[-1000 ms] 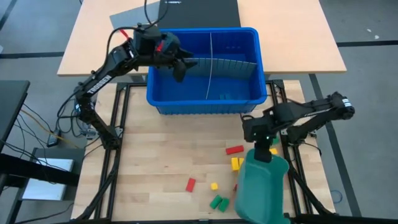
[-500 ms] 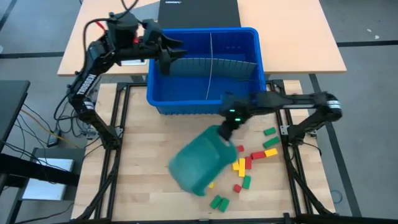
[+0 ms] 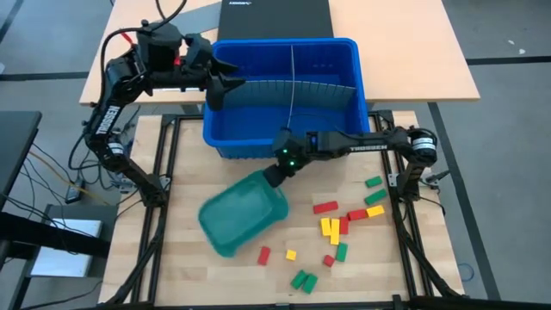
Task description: Sort Items/Unsort Items
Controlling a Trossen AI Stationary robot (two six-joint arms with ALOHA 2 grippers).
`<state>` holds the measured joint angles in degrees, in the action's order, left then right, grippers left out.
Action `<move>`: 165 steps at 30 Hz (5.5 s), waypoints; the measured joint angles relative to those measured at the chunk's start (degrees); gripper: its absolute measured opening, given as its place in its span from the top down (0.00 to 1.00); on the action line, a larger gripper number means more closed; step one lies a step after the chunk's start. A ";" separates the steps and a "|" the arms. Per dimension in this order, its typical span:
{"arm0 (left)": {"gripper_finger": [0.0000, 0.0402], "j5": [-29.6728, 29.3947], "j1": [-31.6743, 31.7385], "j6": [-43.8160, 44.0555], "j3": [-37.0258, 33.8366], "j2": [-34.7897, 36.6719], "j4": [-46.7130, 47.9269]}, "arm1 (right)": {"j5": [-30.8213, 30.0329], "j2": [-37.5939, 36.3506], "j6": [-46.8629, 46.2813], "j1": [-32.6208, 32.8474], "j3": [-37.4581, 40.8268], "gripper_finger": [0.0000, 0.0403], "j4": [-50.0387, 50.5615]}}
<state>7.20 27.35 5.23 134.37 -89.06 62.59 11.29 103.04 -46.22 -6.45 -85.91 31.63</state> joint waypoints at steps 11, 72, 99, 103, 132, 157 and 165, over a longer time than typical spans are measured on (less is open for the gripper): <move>0.45 -0.05 0.00 -0.36 0.00 0.02 0.12 | -1.03 -0.52 4.81 -1.42 -5.26 0.61 2.74; 0.61 10.09 -16.61 -8.09 -28.57 -1.87 22.06 | -4.10 -24.96 3.91 23.21 22.27 0.31 32.91; 0.73 -6.03 -22.49 6.40 -70.83 -1.72 -2.20 | -13.23 -39.05 -5.15 22.81 22.27 0.35 33.63; 0.87 -5.21 -24.16 7.06 -72.04 -0.57 3.62 | -14.70 -39.03 -5.15 22.81 22.27 0.36 33.29; 0.60 -4.10 -25.81 2.89 -42.10 4.42 15.18 | -19.63 -37.10 -6.45 22.91 22.27 0.35 23.74; 0.89 17.50 -22.86 7.04 -54.43 13.70 -63.50 | -24.26 -21.38 -18.41 27.26 22.49 0.42 9.33; 0.92 10.82 -23.38 16.37 -54.49 9.38 -68.71 | -19.11 -17.18 -6.45 24.41 22.54 0.47 8.08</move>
<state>18.02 3.97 21.61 79.88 -79.68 -6.11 -7.82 85.86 -52.67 17.96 -63.37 39.71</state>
